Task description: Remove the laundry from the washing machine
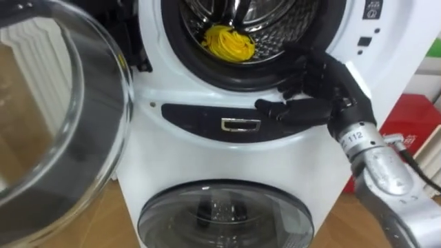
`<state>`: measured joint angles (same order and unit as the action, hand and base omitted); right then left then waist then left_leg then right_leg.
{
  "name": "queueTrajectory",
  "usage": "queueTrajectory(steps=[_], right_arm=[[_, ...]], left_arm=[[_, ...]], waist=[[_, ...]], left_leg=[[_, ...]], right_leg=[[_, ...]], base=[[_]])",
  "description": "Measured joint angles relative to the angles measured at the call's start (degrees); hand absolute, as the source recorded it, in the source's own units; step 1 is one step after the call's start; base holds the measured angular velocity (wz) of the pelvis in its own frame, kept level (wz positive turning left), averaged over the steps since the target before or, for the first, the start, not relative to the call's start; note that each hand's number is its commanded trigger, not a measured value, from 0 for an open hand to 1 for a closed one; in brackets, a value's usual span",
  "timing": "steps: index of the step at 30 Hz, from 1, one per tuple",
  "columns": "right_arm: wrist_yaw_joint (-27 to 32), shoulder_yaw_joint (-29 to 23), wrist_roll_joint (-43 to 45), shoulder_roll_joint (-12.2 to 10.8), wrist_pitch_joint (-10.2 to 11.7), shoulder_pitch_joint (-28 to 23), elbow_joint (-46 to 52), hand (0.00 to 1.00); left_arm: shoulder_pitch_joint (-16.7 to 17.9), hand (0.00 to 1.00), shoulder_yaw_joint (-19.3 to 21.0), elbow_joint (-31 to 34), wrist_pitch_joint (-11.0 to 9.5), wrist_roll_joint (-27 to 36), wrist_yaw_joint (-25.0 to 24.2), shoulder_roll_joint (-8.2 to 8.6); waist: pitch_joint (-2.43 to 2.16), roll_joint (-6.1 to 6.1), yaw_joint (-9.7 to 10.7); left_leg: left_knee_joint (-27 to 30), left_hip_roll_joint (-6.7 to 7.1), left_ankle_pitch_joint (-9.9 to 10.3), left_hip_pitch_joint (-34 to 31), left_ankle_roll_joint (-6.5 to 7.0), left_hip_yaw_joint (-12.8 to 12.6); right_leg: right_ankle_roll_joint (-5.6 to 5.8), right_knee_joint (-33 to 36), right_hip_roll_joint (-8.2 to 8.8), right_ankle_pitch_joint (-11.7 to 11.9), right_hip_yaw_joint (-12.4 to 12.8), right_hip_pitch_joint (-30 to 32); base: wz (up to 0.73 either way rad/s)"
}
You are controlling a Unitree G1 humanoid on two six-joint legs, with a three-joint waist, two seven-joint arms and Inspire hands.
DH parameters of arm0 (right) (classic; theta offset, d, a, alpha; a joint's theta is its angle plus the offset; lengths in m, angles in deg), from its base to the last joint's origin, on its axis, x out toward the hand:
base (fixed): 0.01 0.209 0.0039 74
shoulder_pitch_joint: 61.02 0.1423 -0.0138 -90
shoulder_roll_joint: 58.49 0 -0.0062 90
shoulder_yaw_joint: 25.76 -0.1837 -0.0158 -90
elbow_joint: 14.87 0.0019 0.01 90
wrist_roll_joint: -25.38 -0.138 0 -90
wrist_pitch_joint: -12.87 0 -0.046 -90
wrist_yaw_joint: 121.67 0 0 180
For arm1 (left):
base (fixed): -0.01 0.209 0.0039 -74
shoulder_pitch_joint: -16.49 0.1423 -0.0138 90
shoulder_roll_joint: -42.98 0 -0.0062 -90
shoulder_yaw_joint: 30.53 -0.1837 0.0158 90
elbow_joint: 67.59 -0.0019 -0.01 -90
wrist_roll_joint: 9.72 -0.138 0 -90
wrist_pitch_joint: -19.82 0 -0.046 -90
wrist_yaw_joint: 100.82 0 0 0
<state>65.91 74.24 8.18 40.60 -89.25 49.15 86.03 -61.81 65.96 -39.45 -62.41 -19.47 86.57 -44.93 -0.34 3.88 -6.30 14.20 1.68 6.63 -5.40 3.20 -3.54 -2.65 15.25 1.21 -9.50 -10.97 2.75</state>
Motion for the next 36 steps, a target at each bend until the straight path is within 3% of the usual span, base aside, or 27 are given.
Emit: queueTrajectory(steps=[4, 6, 10, 11, 15, 25, 28, 32, 36], right_arm=[[-1.7, -0.1, 1.1, 0.8, -0.5, 1.0, 4.9, 0.00], [-2.9, -0.3, 0.7, 0.8, -0.2, 3.3, 10.0, 0.00], [-6.6, 0.2, -2.2, 0.7, 2.3, 5.9, 15.2, 0.00], [-8.1, 0.4, -3.7, 0.6, 2.7, 5.9, 16.4, 0.00], [-11.8, 2.6, -10.6, 0.8, 2.8, 5.9, 17.5, 0.00], [-14.1, 3.2, -12.6, 0.8, 3.5, 8.0, 19.4, 0.00], [-14.0, 1.7, -11.3, 0.8, 3.6, 8.0, 19.3, 0.00], [-13.8, 1.5, -5.2, 0.8, 4.0, 8.0, 19.1, 0.00], [-11.8, 1.6, 0.6, 0.8, 4.0, 7.1, 19.1, 0.00]], left_arm=[[0.2, 0.00, 0.1, 0.0, 0.0, 0.1, 0.0, 0.31], [0.0, 0.00, 0.1, 0.0, -0.1, 0.5, 0.0, 0.36], [-0.1, 0.00, 0.1, 0.0, -0.1, 0.9, 0.0, 0.29], [-0.2, 0.00, 0.0, 0.0, -0.1, 0.9, 0.0, 0.30], [-0.5, 0.00, -1.3, -0.1, -0.1, 1.0, 0.0, 0.36], [0.0, 0.00, -1.8, -0.1, -0.8, 1.2, 0.0, 0.23], [0.1, 0.00, -1.8, -0.1, -0.9, 1.2, 0.0, 0.33], [0.3, 0.00, -1.7, -0.7, -0.7, 1.2, 0.0, 0.64], [0.2, 0.00, -1.7, -1.3, -0.3, 1.2, 0.0, 0.89]], waist=[[-0.16, 0.24, 0.2], [-0.47, 0.67, 0.1], [-0.38, 1.80, -0.9], [-0.10, 2.44, -1.4], [-0.03, 3.32, -1.7], [0.16, 3.09, -1.7], [0.65, 2.39, -1.1], [0.92, 0.82, -0.9], [0.85, 0.93, -0.5]], left_leg=[[-0.9, -0.35, -0.3, 0.9, -0.40, 0.6], [-1.1, -0.56, 0.0, 1.6, -0.71, 0.6], [-1.7, -0.70, 0.8, 3.3, -1.22, 0.9], [-1.8, -0.72, 1.2, 3.8, -1.35, 1.0], [-1.6, -0.69, 2.0, 3.8, -1.46, 1.3], [-2.5, -0.36, 2.5, 4.0, -1.19, 1.8], [-2.4, -0.29, 2.8, 3.9, -1.03, 2.3], [-1.9, -0.08, 3.2, 4.0, -0.76, 2.3], [-2.0, -0.05, 3.2, 4.1, -0.74, 2.3]], right_leg=[[-0.54, -2.5, -0.72, 0.5, -0.4, -1.9], [-0.75, -3.7, -1.11, 0.6, -0.6, -3.2], [-1.72, -4.7, -1.31, 0.4, -1.3, -5.5], [-1.72, -4.9, -1.38, 0.0, -1.3, -6.1], [-1.55, -5.7, -1.50, -0.2, -1.8, -6.8], [-1.28, -6.5, -1.41, -0.4, -1.3, -6.9], [-1.02, -6.5, -1.34, -0.4, -1.8, -7.3], [-0.18, -6.2, -1.10, -0.9, -1.5, -7.6], [0.13, -6.2, -1.05, -1.0, -1.6, -7.5]], base=[[0.07], [0.13], [0.04], [0.04], [0.04], [0.01], [0.09], [0.01], [0.00]])
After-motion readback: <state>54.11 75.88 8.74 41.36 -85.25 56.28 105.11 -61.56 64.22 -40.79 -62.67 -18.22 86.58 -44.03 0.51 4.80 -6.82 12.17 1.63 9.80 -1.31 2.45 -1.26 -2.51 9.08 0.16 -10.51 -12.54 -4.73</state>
